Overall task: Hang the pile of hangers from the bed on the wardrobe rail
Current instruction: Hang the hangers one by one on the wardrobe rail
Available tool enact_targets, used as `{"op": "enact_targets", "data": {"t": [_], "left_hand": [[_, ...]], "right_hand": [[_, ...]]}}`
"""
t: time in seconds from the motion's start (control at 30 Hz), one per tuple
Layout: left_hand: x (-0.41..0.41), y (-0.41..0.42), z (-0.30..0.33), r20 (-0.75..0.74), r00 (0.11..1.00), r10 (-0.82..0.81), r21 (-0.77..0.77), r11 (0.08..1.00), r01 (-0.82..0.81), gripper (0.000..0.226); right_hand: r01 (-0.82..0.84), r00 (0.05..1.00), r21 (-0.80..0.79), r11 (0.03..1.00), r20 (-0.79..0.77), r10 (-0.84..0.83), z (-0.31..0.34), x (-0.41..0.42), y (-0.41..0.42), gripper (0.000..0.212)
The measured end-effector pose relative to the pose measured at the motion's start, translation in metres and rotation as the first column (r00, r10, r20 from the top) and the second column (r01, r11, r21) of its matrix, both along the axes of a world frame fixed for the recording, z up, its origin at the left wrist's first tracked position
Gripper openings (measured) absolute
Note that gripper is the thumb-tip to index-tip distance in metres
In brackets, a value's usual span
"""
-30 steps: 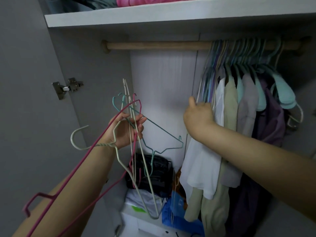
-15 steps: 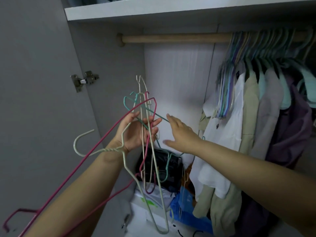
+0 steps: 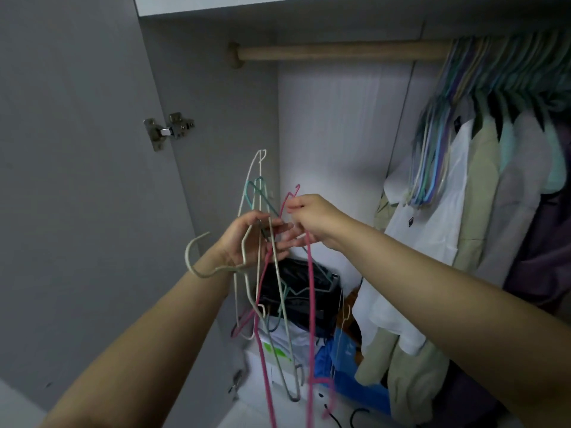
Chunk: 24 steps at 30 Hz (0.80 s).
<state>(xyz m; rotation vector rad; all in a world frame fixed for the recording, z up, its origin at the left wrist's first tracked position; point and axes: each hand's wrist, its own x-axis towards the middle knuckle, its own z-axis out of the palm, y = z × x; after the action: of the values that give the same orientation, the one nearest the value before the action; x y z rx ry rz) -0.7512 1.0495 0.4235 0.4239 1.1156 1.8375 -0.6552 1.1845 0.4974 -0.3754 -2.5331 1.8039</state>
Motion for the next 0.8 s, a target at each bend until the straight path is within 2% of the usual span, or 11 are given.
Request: {"op": "enact_targets", "data": {"t": [0.1, 0.2, 0.3, 0.47, 0.6, 0.7, 0.8], "left_hand": [[-0.009, -0.008, -0.001, 0.051, 0.998, -0.027, 0.037, 0.999, 0.025, 0.047], [-0.014, -0.010, 0.001, 0.058, 0.998, -0.018, -0.011, 1.000, 0.019, 0.037], [-0.017, -0.007, 0.002, 0.056, 0.997, 0.047, -0.118, 0.992, -0.040, 0.037], [-0.024, -0.002, 0.002, 0.085, 0.993, 0.081, -0.189, 0.980, -0.064, 0.046], [-0.027, -0.001, 0.010, 0.115, 0.989, 0.094, -0.152, 0.985, -0.076, 0.045], [-0.026, 0.004, 0.016, 0.101, 0.989, 0.107, -0.136, 0.986, -0.093, 0.041], [-0.028, 0.008, 0.020, 0.075, 0.961, 0.266, -0.172, 0.953, -0.250, 0.039]], "right_hand": [[0.073, 0.997, 0.035, 0.997, -0.011, -0.073, -0.003, 0.001, 0.009, 0.047], [0.104, 0.994, 0.058, 0.993, -0.025, -0.102, -0.006, 0.001, 0.018, 0.045], [0.092, 0.996, 0.153, 0.984, -0.028, -0.089, -0.009, 0.001, 0.024, 0.043], [0.048, 0.998, 0.372, 0.927, 0.021, -0.060, -0.018, 0.000, 0.038, 0.048], [0.049, 0.998, 0.413, 0.910, 0.020, -0.063, -0.024, -0.003, 0.046, 0.048], [0.079, 0.996, 0.401, 0.913, 0.016, -0.093, -0.024, -0.004, 0.046, 0.062], [0.093, 0.991, 0.414, 0.906, 0.049, -0.124, -0.025, -0.006, 0.048, 0.081]]}}
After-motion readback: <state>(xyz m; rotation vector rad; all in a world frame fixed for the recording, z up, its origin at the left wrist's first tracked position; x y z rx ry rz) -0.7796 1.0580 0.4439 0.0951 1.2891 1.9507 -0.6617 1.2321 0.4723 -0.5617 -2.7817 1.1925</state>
